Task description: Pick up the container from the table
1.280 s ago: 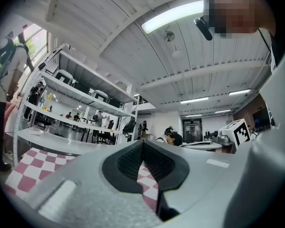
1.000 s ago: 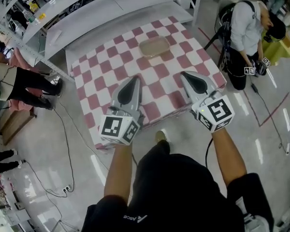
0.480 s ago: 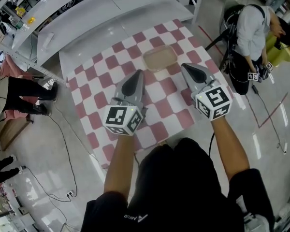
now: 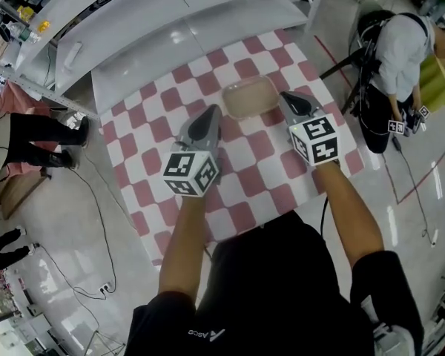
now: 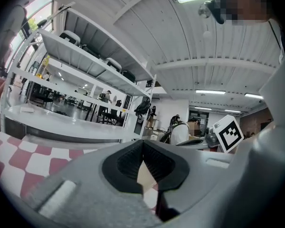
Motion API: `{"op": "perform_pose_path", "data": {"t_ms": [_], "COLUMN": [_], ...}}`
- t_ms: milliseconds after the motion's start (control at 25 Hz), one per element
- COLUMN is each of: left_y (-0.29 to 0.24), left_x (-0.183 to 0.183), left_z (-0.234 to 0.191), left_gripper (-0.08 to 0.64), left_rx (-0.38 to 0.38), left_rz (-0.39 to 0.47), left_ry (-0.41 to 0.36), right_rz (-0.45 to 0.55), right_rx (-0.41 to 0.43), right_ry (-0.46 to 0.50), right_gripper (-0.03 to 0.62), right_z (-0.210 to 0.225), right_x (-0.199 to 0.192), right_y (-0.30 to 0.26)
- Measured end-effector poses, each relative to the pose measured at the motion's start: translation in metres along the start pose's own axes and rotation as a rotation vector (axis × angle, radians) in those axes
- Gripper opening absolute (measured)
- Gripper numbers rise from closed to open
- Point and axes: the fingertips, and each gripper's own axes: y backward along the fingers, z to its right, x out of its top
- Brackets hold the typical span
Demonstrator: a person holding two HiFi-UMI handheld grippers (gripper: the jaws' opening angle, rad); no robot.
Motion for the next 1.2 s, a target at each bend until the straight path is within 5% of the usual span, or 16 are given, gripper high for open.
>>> {"op": "perform_pose_path", "data": {"t_ms": [400, 480, 1200], "left_y": [-0.047, -0.052, -0.071], "left_x": [-0.033, -0.039, -0.071], "left_z": [-0.037, -0.042, -0.061], "left_gripper": [0.011, 0.011, 0.011], "left_rx": [0.076, 0.087, 0.114], "left_rz": [-0.093, -0.106, -0.150], "left_ry": [0.043, 0.049, 0.117], "right_rz": [-0.147, -0.173, -0.283], "right_rx": [0.047, 0.081, 0.152], "right_ry": [-0.053, -0.089, -0.255], "right_gripper": [0.007, 0.092, 0.040], "right_z": [0.043, 0.046, 0.053], "right_x": [-0.033, -0.042, -0.074], "right_y": [-0.073, -0.083, -0.116]}}
